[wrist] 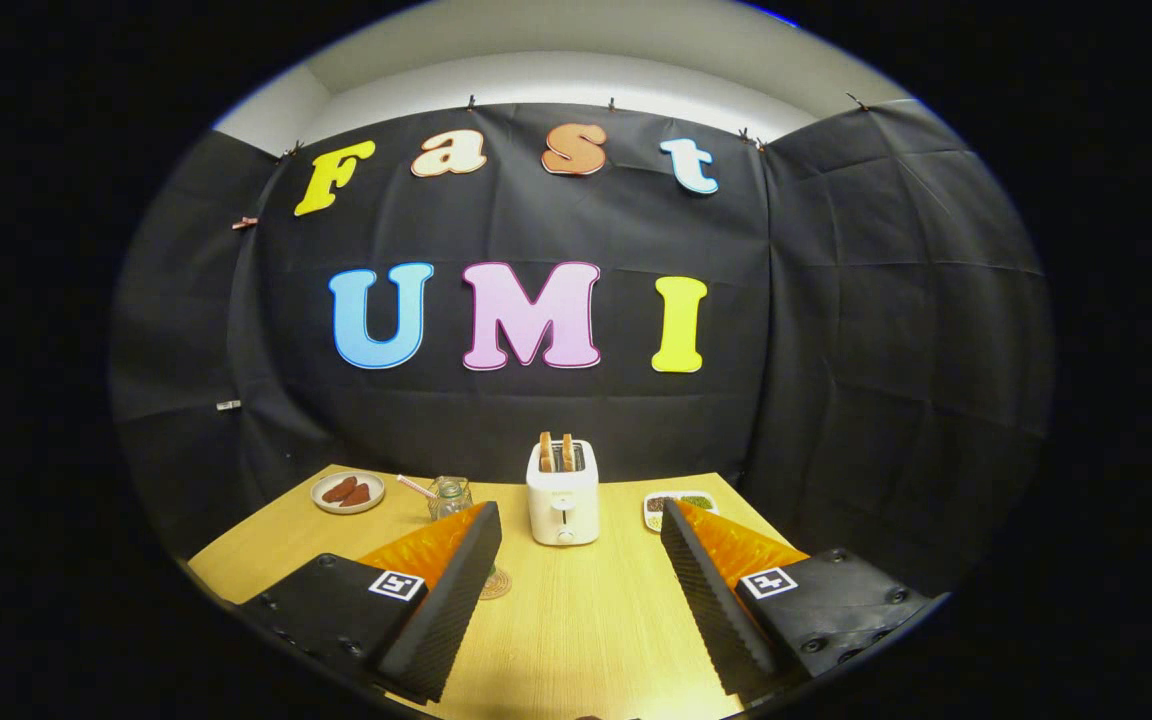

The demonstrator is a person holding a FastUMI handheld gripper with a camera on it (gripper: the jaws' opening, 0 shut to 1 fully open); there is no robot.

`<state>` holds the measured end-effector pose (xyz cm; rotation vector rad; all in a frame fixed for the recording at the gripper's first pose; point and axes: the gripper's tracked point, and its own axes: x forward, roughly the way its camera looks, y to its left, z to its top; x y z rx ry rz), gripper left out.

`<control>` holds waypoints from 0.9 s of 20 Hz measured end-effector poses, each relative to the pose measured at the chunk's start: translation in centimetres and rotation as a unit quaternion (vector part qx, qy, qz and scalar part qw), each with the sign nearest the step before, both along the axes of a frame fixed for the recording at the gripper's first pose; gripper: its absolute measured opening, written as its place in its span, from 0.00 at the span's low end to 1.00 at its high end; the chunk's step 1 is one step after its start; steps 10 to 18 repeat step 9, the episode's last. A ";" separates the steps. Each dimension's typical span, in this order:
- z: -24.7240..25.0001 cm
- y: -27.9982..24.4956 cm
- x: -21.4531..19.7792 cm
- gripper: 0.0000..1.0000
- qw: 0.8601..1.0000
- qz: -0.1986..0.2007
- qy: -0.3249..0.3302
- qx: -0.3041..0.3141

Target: Take the bottle from table, then pour the juice into the cup, finally place the bottle on the coaster

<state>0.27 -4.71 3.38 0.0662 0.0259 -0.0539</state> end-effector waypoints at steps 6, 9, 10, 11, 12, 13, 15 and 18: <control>0.5 0.2 0.9 0.98 1.000 -0.003 -0.001 -0.019; 0.6 0.7 1.4 0.99 1.000 0.000 0.004 -0.025; 0.6 0.7 1.4 0.99 1.000 0.000 0.004 -0.025; 0.6 0.7 1.4 0.99 1.000 0.000 0.004 -0.025; 0.6 0.7 1.4 0.99 1.000 0.000 0.004 -0.025; 0.6 0.7 1.4 0.99 1.000 0.000 0.004 -0.025; 0.6 0.7 1.4 0.99 1.000 0.000 0.004 -0.025; 0.6 0.7 1.4 0.99 1.000 0.000 0.004 -0.025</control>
